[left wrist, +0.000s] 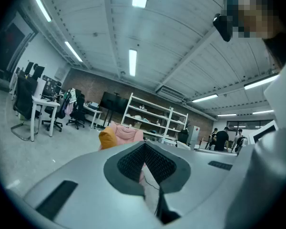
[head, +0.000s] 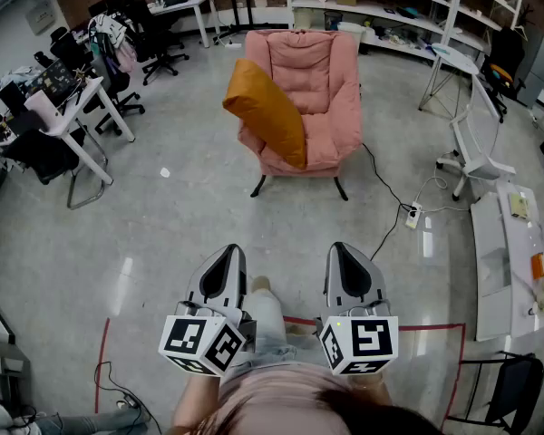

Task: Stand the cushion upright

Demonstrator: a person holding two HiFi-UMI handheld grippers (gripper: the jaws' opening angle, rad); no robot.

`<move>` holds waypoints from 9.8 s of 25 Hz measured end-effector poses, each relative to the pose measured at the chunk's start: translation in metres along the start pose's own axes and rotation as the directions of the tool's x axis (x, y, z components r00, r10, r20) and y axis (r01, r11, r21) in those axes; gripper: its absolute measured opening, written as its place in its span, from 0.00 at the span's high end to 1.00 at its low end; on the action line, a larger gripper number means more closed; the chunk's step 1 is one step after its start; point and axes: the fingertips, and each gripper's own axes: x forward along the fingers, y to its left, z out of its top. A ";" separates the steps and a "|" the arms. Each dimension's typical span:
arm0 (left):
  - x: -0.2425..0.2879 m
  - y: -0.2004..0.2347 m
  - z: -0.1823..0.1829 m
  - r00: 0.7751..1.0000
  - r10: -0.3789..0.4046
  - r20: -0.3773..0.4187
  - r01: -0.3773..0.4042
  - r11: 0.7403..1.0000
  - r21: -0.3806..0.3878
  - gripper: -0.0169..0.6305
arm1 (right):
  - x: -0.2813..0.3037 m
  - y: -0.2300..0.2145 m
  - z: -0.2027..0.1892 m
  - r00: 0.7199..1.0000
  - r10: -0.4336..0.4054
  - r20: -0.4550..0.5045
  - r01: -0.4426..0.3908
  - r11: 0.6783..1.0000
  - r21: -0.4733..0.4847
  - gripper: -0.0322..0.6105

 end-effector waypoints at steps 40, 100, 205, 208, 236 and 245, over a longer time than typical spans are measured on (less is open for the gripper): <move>0.282 0.110 0.050 0.998 0.037 -0.047 -0.038 0.999 -0.036 0.98 | 0.277 -0.082 0.047 0.998 -0.011 -0.057 0.010 1.000 -0.018 0.93; 0.567 0.199 0.066 0.890 0.456 -0.020 -0.456 0.885 -0.096 0.98 | 0.634 -0.220 0.097 0.929 0.361 -0.082 -0.362 0.932 0.003 0.93; 0.614 0.423 -0.120 0.745 0.070 -0.664 -0.620 0.442 -0.649 0.63 | 1.044 -0.061 -0.098 0.480 0.547 -0.686 -0.728 0.684 0.036 0.53; 0.614 0.426 -0.120 0.746 0.069 -0.663 -0.620 0.438 -0.652 0.63 | 1.052 -0.056 -0.104 0.463 0.540 -0.703 -0.750 0.661 0.014 0.51; 0.621 0.417 -0.114 0.761 0.051 -0.646 -0.568 0.532 -0.628 0.83 | 1.045 -0.042 -0.149 0.330 0.474 -0.816 -0.810 0.587 0.013 0.71; 0.622 0.415 -0.116 0.729 0.025 -0.684 -0.563 0.590 -0.578 0.83 | 1.030 -0.049 -0.144 0.429 0.428 -0.796 -0.814 0.565 -0.134 0.79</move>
